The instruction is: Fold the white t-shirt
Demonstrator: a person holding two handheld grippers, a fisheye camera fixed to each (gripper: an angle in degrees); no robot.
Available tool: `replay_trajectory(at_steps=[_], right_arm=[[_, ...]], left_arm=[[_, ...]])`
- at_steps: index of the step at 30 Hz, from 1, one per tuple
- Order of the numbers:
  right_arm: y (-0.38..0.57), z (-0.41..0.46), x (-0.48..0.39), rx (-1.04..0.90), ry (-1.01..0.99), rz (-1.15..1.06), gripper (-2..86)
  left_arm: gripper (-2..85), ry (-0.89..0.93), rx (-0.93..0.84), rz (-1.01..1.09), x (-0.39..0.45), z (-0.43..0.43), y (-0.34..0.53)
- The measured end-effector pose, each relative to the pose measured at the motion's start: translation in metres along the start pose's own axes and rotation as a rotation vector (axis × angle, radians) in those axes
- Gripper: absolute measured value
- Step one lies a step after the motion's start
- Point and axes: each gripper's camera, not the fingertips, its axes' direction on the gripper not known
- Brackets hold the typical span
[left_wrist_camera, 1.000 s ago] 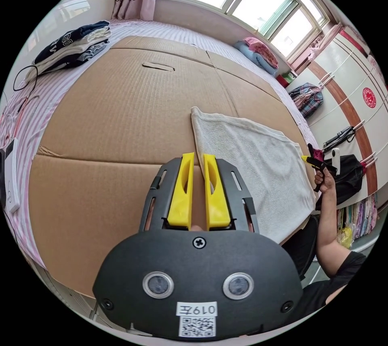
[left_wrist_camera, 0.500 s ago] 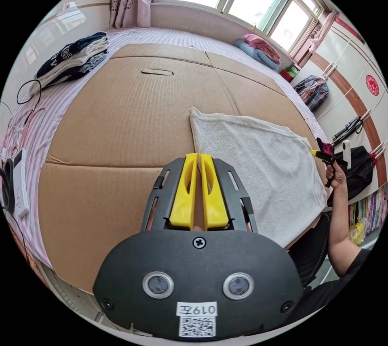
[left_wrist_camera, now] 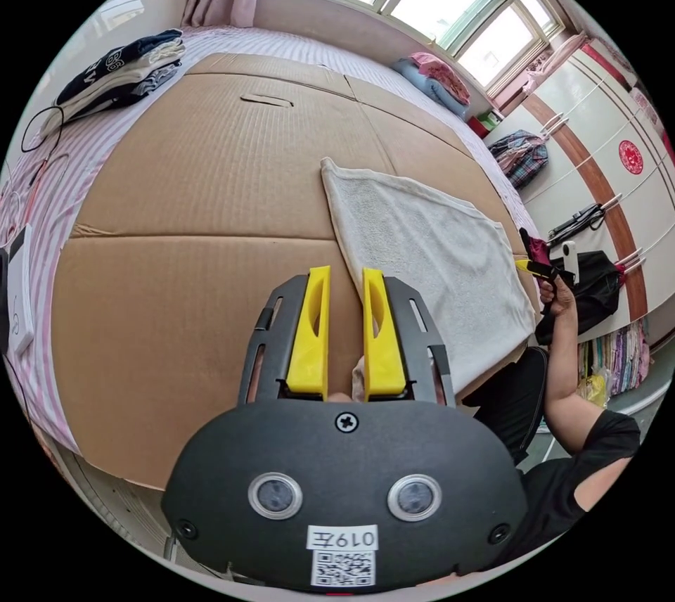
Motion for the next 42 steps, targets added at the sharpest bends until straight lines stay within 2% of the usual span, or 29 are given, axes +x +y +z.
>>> replay_trajectory(at_steps=[7, 14, 27, 30, 42], right_arm=[[0.0, 0.007, -0.003, -0.041, -0.045, -0.024, 5.1], [0.0, 0.006, 0.0, -0.052, -0.032, -0.025, -0.2], [0.008, -0.009, 0.006, -0.023, 0.004, -0.005, -0.7], [0.009, -0.01, 0.008, -0.03, 0.008, -0.006, -0.7], [0.014, -0.024, 0.022, -0.031, 0.001, -0.015, -0.2]], left_arm=[[6.5, 0.04, 0.006, -0.027, -0.006, 0.001, 0.005], [3.2, 0.018, 0.011, -0.033, -0.01, 0.004, 0.009], [6.0, 0.173, -0.025, -0.033, -0.008, 0.017, 0.014], [3.8, 0.101, -0.03, -0.018, -0.001, 0.019, 0.015], [1.5, 0.06, -0.033, -0.016, 0.001, 0.024, 0.021]])
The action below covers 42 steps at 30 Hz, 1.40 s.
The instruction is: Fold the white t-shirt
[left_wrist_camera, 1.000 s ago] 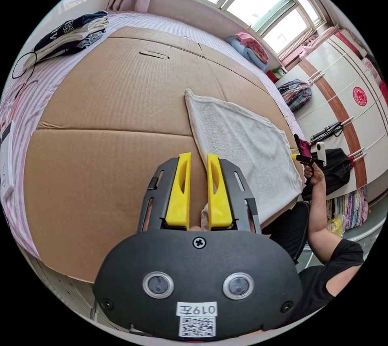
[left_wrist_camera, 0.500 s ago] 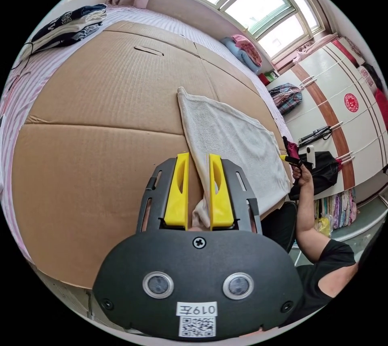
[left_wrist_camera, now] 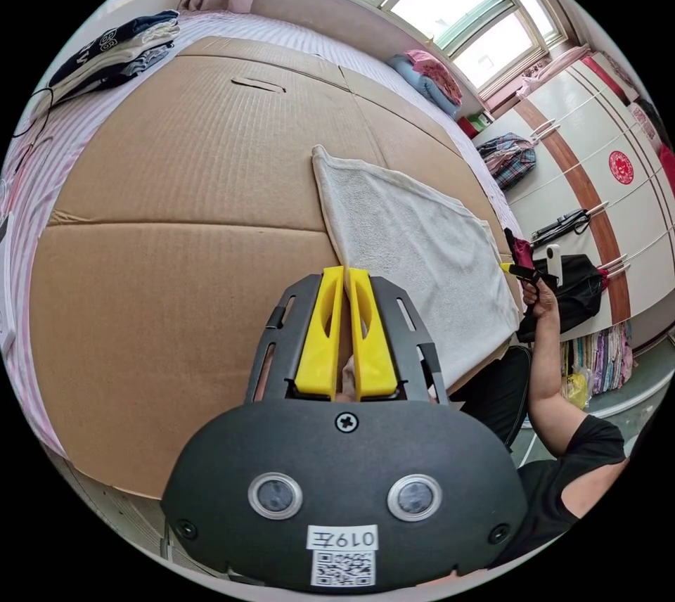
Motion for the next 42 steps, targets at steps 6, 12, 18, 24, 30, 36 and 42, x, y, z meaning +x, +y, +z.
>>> replay_trajectory(at_steps=[6, 12, 18, 24, 30, 36, 42], right_arm=[[0.013, -0.02, 0.014, 0.017, -0.05, -0.005, 4.7], [0.037, -0.037, 0.026, 0.016, -0.122, 0.002, 5.3], [0.063, -0.042, 0.027, 0.02, -0.146, 0.015, 5.5], [0.061, -0.038, 0.043, -0.013, -0.219, 0.04, 6.2], [0.059, -0.037, 0.059, -0.002, -0.28, 0.06, 5.6], [0.063, -0.043, 0.072, 0.012, -0.286, 0.083, 1.2], [0.063, -0.045, 0.074, 0.01, -0.277, 0.079, -0.3]], left_arm=[[1.4, 0.037, -0.005, -0.018, -0.005, 0.001, 0.005], [1.2, 0.056, -0.002, -0.014, -0.008, -0.009, 0.022], [0.9, 0.046, -0.027, -0.022, -0.017, -0.009, 0.034], [0.8, 0.089, -0.037, -0.032, -0.024, -0.004, 0.039], [1.0, 0.132, -0.041, -0.048, -0.034, 0.0, 0.042], [1.6, 0.161, -0.04, -0.09, -0.047, 0.006, 0.044], [3.0, 0.224, -0.03, -0.094, -0.05, 0.009, 0.046]])
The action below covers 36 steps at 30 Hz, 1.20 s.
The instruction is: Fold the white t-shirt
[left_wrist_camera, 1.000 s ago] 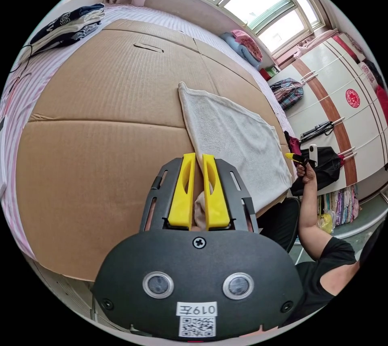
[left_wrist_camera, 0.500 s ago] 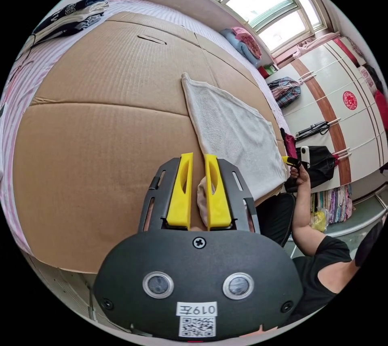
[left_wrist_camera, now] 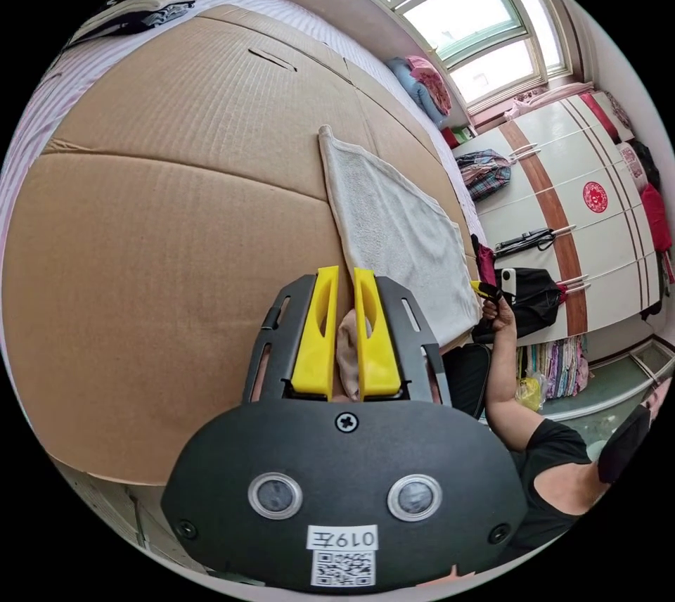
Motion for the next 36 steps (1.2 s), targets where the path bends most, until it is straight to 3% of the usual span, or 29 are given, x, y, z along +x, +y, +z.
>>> replay_trajectory(at_steps=[6, 27, 36], right_arm=[[0.0, 0.0, 0.001, -0.004, 0.005, -0.002, -0.4], [0.004, 0.016, -0.002, -0.015, 0.035, -0.001, 0.3], [0.003, 0.009, -0.02, 0.128, 0.115, -0.04, 5.1]], left_arm=[[4.7, 0.061, -0.006, -0.011, -0.005, 0.007, -0.001], [1.5, -0.017, -0.014, 0.003, -0.005, 0.015, -0.007], [1.1, -0.06, 0.09, -0.02, -0.002, -0.009, -0.012]])
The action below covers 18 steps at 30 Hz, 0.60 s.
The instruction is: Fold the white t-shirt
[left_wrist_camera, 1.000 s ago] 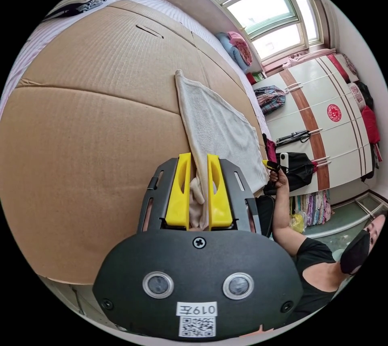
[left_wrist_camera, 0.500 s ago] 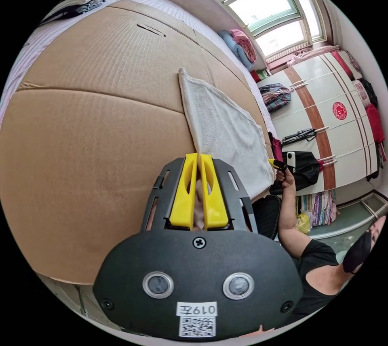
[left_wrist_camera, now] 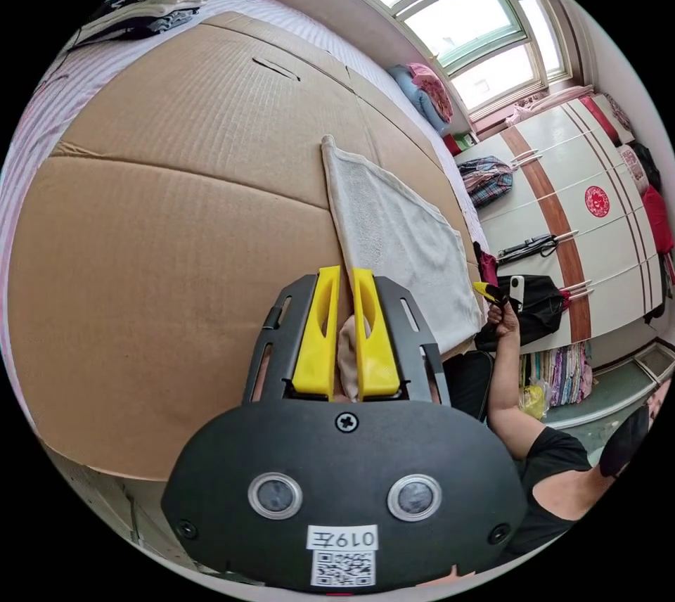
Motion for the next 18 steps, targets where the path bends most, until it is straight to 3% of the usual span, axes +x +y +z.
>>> replay_trajectory(at_steps=[4, 15, 18], right_arm=[[-0.017, 0.017, -0.005, -0.017, 0.104, -0.015, 5.3], [-0.051, 0.061, 0.001, -0.024, 0.048, -0.005, 5.1], [-0.054, 0.071, 0.005, -0.029, 0.048, 0.01, 1.5]], left_arm=[[1.0, -0.03, 0.026, 0.005, 0.002, 0.003, -0.014], [1.5, -0.086, -0.051, 0.061, 0.024, 0.037, -0.088], [1.3, -0.112, -0.051, 0.051, 0.024, 0.038, -0.101]])
